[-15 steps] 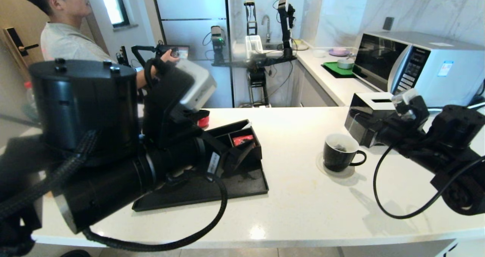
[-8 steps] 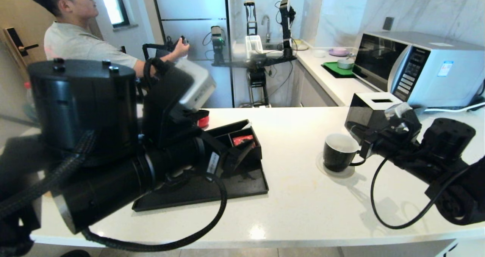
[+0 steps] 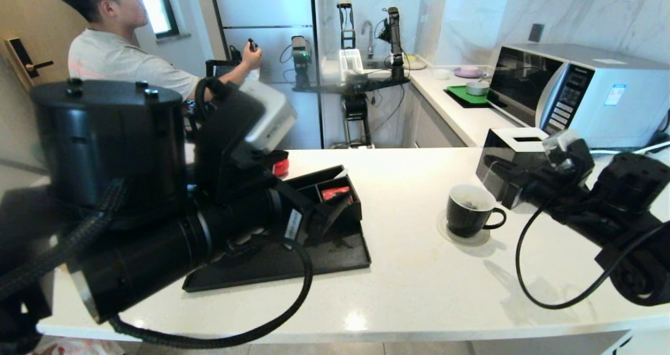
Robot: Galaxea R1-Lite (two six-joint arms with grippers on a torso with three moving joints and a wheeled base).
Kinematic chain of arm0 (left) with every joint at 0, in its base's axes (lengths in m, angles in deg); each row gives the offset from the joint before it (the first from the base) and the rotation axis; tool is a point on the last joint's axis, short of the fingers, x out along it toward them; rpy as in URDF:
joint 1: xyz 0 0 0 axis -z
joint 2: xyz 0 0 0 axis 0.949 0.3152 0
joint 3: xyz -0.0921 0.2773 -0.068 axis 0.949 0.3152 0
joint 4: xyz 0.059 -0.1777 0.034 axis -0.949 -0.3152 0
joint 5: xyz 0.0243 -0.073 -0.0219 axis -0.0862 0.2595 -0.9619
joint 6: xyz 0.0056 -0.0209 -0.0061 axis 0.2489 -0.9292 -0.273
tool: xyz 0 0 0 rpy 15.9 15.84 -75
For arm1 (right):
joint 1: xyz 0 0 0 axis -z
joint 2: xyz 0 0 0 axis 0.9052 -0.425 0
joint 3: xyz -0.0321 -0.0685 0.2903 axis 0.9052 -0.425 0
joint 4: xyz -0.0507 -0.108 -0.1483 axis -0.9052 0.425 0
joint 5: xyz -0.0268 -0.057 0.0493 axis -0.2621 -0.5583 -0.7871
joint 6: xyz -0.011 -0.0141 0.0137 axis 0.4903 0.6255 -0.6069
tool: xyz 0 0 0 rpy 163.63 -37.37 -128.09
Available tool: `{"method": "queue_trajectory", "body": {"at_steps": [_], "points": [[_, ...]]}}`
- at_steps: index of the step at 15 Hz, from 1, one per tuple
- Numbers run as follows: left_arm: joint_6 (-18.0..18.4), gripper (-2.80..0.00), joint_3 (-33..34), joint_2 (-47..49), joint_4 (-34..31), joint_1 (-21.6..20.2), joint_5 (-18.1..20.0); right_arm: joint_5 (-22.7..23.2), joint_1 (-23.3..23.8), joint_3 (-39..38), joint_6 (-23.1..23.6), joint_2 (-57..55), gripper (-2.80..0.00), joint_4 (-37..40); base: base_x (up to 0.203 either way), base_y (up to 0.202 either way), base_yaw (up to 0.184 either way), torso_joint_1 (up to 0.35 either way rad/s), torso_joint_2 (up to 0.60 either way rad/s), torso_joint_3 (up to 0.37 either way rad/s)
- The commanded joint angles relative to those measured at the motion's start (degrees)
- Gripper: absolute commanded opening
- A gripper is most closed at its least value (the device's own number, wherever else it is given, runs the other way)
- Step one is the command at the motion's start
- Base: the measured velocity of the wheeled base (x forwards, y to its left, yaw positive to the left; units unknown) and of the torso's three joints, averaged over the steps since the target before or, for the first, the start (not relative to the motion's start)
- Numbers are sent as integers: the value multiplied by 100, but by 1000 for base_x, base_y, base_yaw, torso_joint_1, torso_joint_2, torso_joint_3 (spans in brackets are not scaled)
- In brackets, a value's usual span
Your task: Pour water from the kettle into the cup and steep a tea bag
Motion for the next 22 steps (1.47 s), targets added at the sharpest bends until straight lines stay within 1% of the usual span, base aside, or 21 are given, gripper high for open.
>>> {"method": "queue_trajectory", "body": {"at_steps": [1, 6, 8, 11, 14, 17, 22], "points": [[5, 0, -2, -3, 10, 0, -7, 16, 4, 146, 9, 233, -280, 20, 0, 0, 0, 0, 0, 0], [13, 0, -2, -12, 19, 9, -7, 16, 7, 1083, 15, 485, -280, 861, 0, 0, 0, 0, 0, 0], [5, 0, 6, -38, 10, 27, -7, 16, 5, 1175, 18, 464, -280, 1007, 0, 0, 0, 0, 0, 0], [12, 0, 187, -115, 21, 37, -11, 16, 5, 972, 33, 412, -280, 933, 0, 0, 0, 0, 0, 0], [5, 0, 228, -161, 19, 35, -7, 15, -3, 605, 68, 311, -280, 805, 0, 0, 0, 0, 0, 0], [5, 0, 243, -152, 19, 35, -7, 16, 1, 234, 46, 22, -280, 312, 0, 0, 0, 0, 0, 0], [-4, 0, 305, -151, 19, 27, -7, 25, -3, -296, 44, -347, -280, -210, 0, 0, 0, 0, 0, 0]]}}
